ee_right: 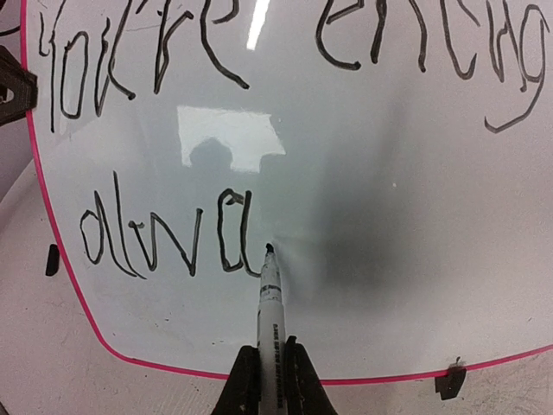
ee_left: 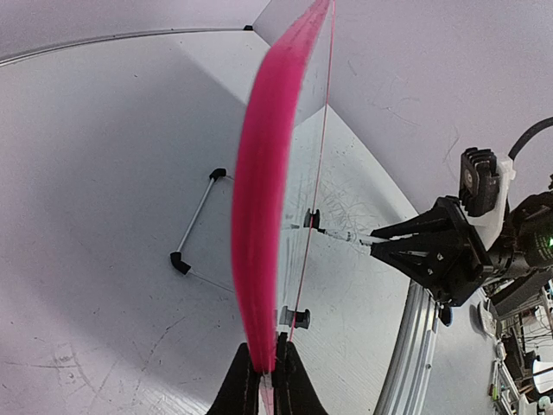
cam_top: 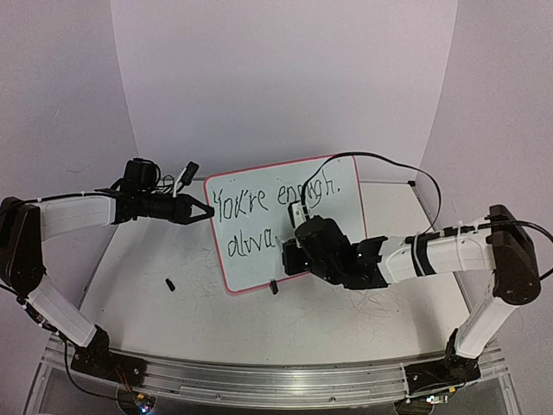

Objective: Write a sentence on the whiteboard

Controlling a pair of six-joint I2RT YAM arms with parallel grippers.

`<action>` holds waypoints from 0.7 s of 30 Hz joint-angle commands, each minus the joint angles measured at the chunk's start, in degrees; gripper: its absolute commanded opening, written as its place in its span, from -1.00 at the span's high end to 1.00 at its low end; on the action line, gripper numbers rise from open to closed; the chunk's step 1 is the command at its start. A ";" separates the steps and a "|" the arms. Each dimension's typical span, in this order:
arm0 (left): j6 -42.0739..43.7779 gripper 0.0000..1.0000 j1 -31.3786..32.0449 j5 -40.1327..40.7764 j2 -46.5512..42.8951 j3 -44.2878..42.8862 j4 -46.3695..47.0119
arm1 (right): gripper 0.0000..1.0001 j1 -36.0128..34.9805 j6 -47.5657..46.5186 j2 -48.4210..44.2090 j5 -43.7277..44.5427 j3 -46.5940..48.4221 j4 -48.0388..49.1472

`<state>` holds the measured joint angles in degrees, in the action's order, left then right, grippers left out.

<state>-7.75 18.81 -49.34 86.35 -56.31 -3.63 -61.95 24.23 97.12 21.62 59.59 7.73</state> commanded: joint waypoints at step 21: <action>2.21 1.00 1.06 -0.51 0.23 -2.03 -0.41 | 1.00 2.14 0.00 1.98 -1.36 1.73 0.98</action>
<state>-7.70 18.81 -49.33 86.35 -56.34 -3.65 -59.81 23.19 98.70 20.91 62.43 7.91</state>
